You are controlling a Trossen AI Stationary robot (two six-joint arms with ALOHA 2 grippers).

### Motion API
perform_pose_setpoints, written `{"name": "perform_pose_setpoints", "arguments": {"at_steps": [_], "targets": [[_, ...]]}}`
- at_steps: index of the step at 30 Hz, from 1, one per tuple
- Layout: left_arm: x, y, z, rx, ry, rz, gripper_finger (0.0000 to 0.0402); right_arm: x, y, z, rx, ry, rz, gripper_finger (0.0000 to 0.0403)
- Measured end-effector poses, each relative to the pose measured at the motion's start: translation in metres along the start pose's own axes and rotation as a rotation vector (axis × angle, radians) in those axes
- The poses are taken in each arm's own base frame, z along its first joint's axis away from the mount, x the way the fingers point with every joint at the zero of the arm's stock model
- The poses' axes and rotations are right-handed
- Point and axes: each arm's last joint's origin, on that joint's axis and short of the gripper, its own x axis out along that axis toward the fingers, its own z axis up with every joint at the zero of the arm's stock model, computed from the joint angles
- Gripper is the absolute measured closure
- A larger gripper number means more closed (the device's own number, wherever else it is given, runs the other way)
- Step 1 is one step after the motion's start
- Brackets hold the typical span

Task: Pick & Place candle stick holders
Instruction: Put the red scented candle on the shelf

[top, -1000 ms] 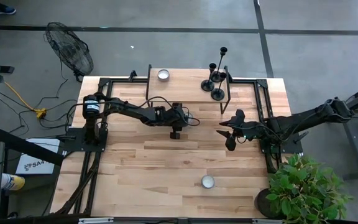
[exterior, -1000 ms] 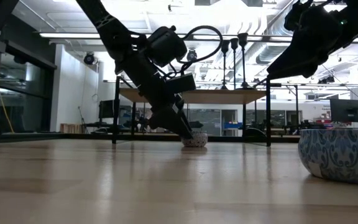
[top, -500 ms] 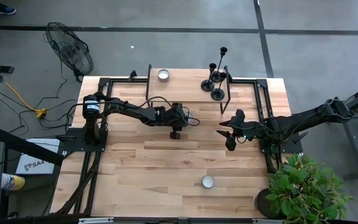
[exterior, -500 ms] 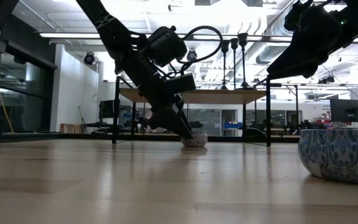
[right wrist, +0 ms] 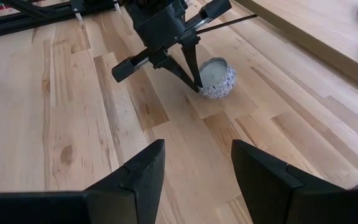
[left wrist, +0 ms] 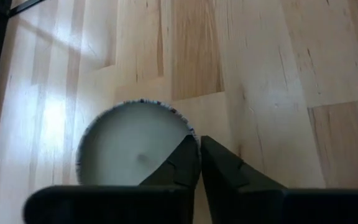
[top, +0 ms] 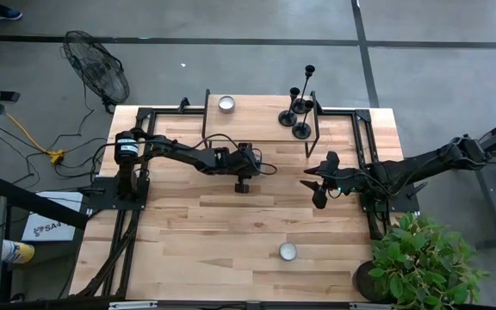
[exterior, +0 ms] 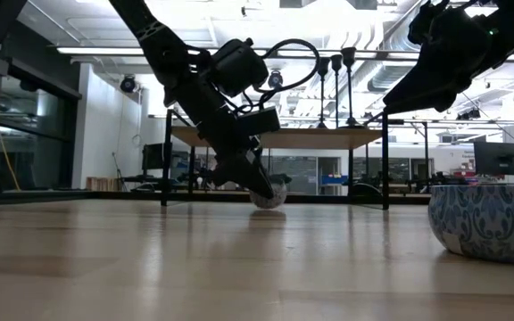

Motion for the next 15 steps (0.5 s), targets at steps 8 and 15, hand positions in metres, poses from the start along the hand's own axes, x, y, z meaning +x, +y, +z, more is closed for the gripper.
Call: {"name": "perform_pose_setpoints", "arguments": {"at_steps": [8,15], "targets": [[-0.002,-0.006,0.003,0.01,-0.02,-0.049,0.0396,0.0,0.0,0.0,-0.003,0.0,0.0,0.0222],[-0.016,-0.016,0.022,0.064,0.056,-0.121,0.0399,0.0,0.0,0.0,-0.007,0.0,0.0,0.0222]]}}
